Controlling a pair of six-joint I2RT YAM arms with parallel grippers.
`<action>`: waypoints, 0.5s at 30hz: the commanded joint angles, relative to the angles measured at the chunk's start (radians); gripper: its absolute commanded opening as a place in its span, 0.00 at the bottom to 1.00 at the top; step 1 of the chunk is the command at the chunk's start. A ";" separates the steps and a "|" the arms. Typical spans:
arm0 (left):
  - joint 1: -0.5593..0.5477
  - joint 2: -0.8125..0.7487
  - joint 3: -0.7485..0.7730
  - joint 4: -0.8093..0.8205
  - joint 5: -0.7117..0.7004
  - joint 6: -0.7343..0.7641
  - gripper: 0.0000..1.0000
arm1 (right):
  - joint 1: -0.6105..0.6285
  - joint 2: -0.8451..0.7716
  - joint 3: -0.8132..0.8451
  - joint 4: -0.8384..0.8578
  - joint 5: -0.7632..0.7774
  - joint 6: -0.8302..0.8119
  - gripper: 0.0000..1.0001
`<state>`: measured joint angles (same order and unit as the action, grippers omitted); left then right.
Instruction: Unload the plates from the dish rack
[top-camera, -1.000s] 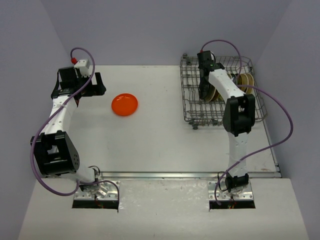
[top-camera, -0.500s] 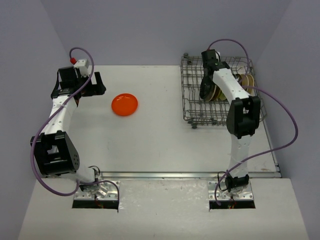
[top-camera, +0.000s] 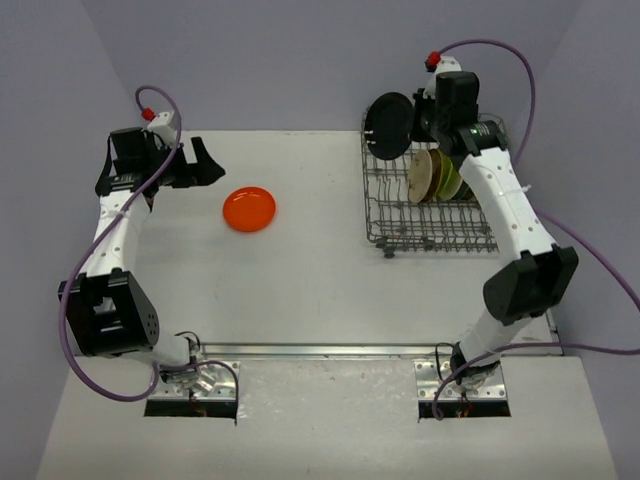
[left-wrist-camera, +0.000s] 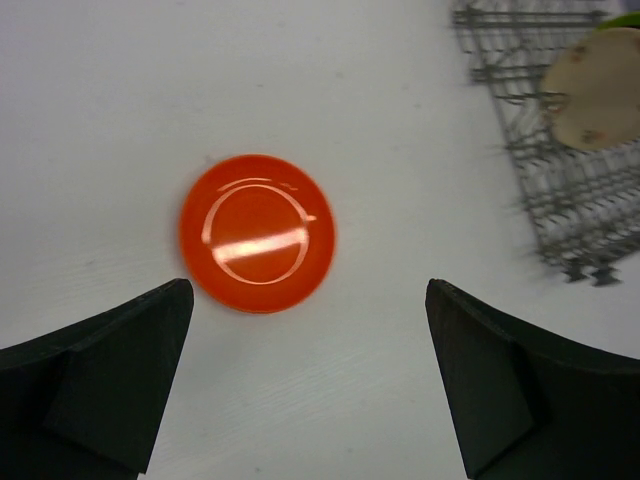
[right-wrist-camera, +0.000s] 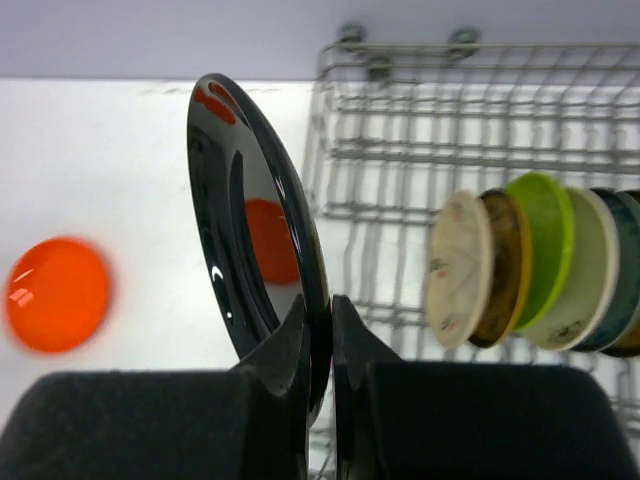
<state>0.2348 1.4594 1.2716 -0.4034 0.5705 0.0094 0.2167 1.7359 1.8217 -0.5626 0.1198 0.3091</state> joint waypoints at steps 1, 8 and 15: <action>-0.006 -0.089 0.033 0.052 0.428 -0.148 1.00 | 0.001 -0.148 -0.193 0.208 -0.359 0.073 0.00; -0.025 -0.120 -0.016 0.124 0.594 -0.346 0.89 | 0.056 -0.233 -0.380 0.349 -0.591 0.170 0.00; -0.103 -0.139 -0.095 0.131 0.554 -0.330 0.82 | 0.166 -0.223 -0.410 0.364 -0.624 0.175 0.00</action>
<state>0.1789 1.3533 1.2071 -0.3042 1.1072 -0.3125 0.3322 1.5234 1.3995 -0.3119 -0.4246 0.4601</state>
